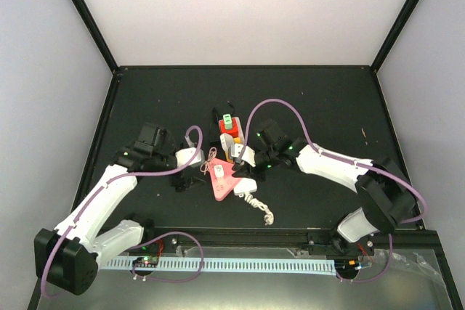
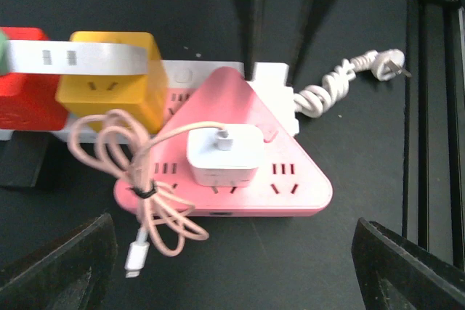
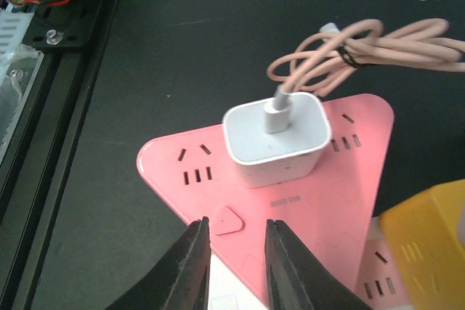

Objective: Pull the plug off the socket

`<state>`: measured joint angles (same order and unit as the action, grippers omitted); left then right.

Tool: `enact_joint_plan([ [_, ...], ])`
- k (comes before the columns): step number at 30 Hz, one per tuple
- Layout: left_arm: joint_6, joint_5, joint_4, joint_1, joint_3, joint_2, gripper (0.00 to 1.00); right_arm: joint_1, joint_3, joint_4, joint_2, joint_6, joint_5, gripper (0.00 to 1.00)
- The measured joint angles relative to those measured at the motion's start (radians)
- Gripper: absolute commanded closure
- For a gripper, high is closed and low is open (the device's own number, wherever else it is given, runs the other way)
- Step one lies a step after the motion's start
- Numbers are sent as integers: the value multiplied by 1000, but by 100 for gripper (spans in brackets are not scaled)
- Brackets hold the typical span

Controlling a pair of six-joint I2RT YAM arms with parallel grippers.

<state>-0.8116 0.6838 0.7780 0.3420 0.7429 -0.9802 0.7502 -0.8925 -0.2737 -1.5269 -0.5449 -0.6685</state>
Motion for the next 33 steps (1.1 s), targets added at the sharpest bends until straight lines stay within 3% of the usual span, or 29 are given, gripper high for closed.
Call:
enact_joint_plan([
  [12,53,-193,-144,193,-36,-70,21,-61,3,5,-54,69,-119,86],
  [33,159,-380,-238,271,-46,-174,27,-97,-19,-8,-186,211,-252,91],
])
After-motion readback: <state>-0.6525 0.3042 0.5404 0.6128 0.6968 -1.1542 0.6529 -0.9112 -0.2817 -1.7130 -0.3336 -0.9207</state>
